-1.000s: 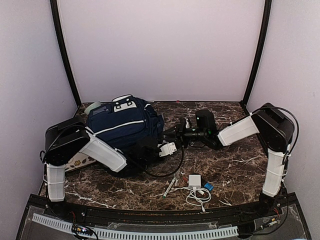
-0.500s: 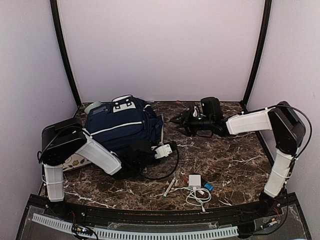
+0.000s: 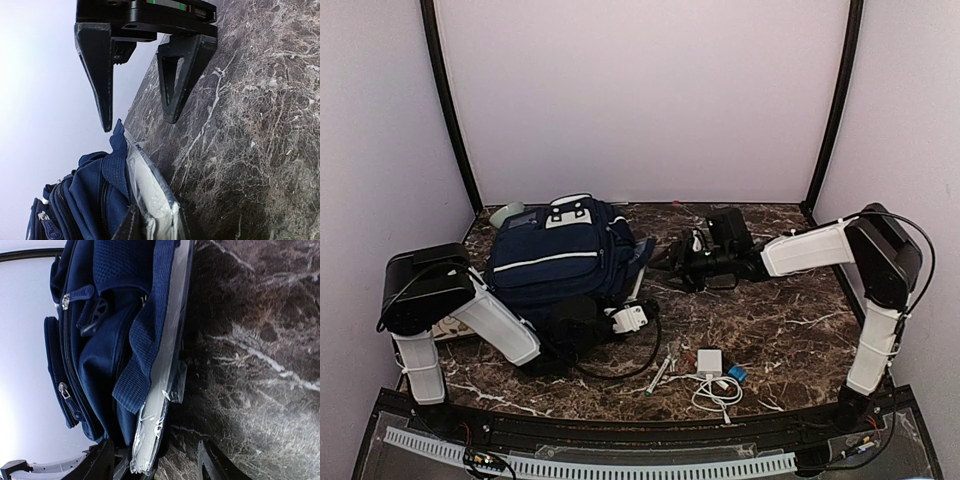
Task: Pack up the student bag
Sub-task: Pass from the right arm to the left
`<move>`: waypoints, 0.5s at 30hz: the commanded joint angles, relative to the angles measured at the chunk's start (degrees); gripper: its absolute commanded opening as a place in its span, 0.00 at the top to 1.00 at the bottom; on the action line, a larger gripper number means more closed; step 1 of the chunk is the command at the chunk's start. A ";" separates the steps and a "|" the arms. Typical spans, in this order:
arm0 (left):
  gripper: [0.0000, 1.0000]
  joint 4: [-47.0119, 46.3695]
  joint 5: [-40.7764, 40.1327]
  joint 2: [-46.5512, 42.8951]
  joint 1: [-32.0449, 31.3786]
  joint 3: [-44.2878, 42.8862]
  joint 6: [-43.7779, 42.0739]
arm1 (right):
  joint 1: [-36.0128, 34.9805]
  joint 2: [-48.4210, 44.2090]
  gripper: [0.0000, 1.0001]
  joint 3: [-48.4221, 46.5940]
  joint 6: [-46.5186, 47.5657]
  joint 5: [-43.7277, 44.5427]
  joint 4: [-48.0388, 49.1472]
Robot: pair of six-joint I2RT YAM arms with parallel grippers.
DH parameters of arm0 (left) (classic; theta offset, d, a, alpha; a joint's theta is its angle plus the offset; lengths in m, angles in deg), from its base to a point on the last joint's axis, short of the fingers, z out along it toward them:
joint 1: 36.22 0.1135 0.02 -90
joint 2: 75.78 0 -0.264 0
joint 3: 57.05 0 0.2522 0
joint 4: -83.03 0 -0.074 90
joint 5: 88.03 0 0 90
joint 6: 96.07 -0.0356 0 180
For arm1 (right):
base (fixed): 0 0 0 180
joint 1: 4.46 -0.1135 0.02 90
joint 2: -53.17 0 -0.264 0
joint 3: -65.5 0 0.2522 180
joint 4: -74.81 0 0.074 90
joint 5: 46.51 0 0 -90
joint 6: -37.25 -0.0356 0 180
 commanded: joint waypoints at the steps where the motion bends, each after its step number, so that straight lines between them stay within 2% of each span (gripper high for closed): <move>1: 1.00 -10.38 2.64 -3.11 -1.51 0.70 -0.76 | -1.44 -2.67 0.43 3.41 0.12 -1.92 1.78; 5: 1.00 -15.06 3.49 -2.63 -4.06 1.87 -5.76 | -2.06 -3.96 0.47 6.88 -2.41 -2.38 6.26; 10: 1.00 -16.00 2.81 -1.28 -5.64 1.39 -7.84 | -2.45 -4.48 0.48 8.58 -3.12 -2.36 8.00; 15: 1.00 -16.65 2.08 -0.14 -6.78 1.32 -10.26 | -1.17 -4.74 0.49 11.98 -7.17 -3.60 15.72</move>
